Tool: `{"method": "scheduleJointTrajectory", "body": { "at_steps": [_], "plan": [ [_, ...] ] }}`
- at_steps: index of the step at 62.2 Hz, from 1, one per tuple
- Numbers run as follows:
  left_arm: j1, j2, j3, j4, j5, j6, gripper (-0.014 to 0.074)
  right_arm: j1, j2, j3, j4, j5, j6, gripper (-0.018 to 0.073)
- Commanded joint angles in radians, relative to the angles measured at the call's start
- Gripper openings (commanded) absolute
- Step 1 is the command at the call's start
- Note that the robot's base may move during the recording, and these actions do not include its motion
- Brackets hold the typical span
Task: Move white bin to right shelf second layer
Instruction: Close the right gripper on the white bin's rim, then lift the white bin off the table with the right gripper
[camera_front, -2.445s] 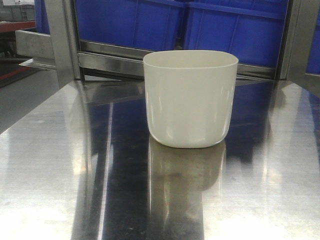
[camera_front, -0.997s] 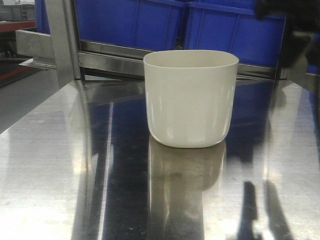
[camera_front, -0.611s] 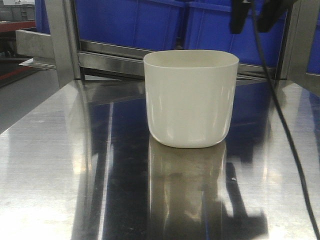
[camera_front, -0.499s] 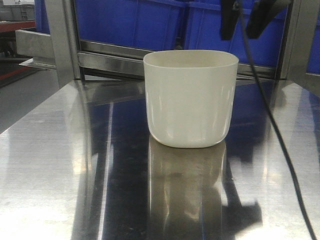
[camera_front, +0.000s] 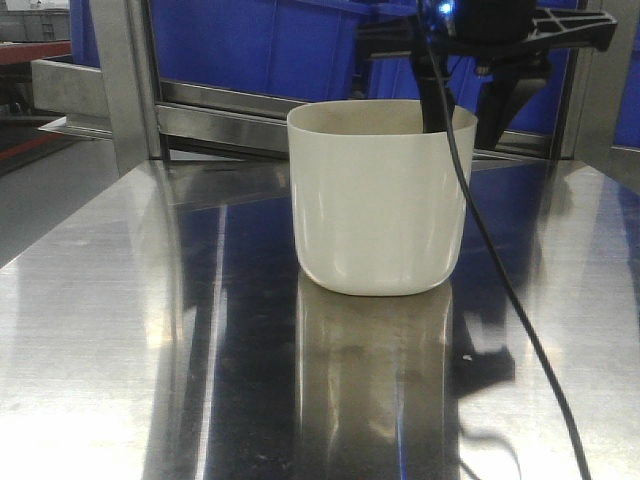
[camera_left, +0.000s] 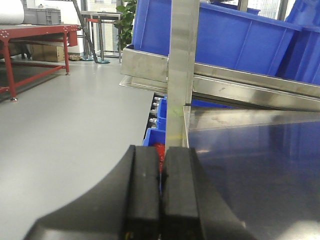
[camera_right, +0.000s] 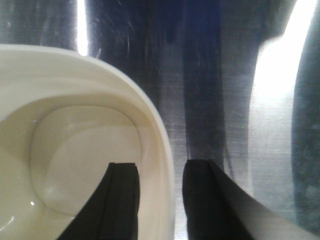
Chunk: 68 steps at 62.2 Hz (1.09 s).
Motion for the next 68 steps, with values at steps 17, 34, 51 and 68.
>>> {"method": "scheduleJointTrajectory", "body": {
  "at_steps": [17,34,51,68],
  "plan": [
    [-0.005,-0.015,0.027,-0.005,-0.083,-0.005,0.0085,-0.031,-0.046,-0.031,0.018,-0.028,-0.011,0.0128],
    [-0.005,-0.015,0.027,-0.005,-0.083,-0.005,0.0085,-0.070,-0.083,-0.012,0.028,-0.058,-0.092,0.0057],
    [-0.005,-0.015,0.027,-0.005,-0.083,-0.005,0.0085,-0.145,-0.276,0.185,0.120,-0.266,-0.405,0.0052],
    [-0.005,-0.015,0.027,-0.005,-0.083,-0.005,0.0085,-0.344,-0.508,0.470,0.259,-0.412,-0.460,0.0052]
  ]
}}
